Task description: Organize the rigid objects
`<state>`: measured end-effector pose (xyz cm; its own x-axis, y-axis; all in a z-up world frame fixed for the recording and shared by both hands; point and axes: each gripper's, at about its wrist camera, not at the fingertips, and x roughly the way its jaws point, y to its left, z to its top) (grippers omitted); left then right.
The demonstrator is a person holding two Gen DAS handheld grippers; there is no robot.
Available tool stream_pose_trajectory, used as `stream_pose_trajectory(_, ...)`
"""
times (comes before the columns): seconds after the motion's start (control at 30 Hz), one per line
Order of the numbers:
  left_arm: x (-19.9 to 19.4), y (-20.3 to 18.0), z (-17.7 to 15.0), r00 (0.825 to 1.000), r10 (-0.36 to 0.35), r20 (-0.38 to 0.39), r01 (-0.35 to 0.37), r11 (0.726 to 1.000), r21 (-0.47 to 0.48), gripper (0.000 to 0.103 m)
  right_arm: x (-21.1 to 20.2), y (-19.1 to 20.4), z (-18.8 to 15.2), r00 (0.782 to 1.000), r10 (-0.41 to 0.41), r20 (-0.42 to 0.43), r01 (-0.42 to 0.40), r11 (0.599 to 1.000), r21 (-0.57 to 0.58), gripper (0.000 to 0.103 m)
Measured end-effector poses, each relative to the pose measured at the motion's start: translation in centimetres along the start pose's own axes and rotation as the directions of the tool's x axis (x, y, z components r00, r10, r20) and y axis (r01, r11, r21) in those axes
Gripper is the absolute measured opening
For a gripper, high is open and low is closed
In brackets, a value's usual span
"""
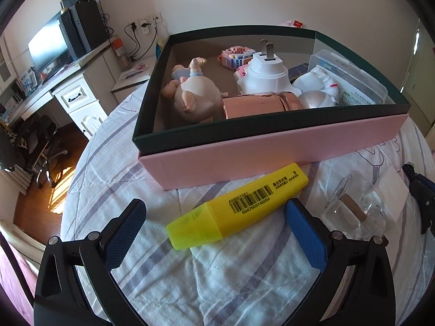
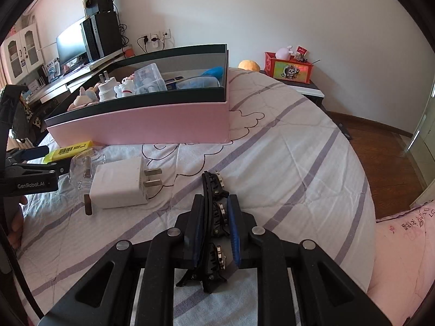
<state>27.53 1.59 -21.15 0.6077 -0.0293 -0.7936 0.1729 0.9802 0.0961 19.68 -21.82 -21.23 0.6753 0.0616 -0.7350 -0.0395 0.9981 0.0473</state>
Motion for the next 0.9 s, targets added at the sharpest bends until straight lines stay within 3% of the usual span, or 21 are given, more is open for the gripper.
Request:
stream_pose_trajectory(0.17,-0.7,-1.3,-0.3,0.999,-0.043,0.032,0.042,0.998,0.053,0.081,0.1,-0.2,-0.1,1.000,0.004,-0.001,-0.004,1.000,0.002,0.017)
stream_pose_trajectory(0.33,-2.3,-2.9,-1.8,0.996,-0.086,0.034,0.083,0.993,0.083,0.051,0.1,-0.1,-0.1,1.000,0.002,-0.001,-0.002,1.000,0.000,0.017)
stream_pose_trajectory(0.47,-3.6,-4.1,-2.9,0.994,-0.096,0.047,0.091,0.991,0.095,0.049,0.1,-0.1,-0.1,1.000,-0.002,-0.001,0.002,1.000,-0.003,0.017)
stream_pose_trajectory(0.7,-1.7,-3.9,-1.1,0.994,-0.111,0.013,0.111,0.993,0.047,0.062,0.1,0.0,-0.1,1.000,-0.003,-0.001,0.003,1.000,-0.003,0.017)
stream_pose_trajectory(0.77,-1.3,-4.3,-0.7,0.995,-0.101,0.011,0.100,0.993,0.058,0.059,0.1,0.0,-0.1,1.000,-0.004,-0.001,0.004,1.000,-0.004,0.017)
stream_pose_trajectory(0.9,-2.0,-5.3,-1.4,0.995,-0.090,0.041,0.085,0.992,0.097,0.038,0.0,0.1,-0.1,1.000,-0.001,0.001,0.001,1.000,-0.003,0.017)
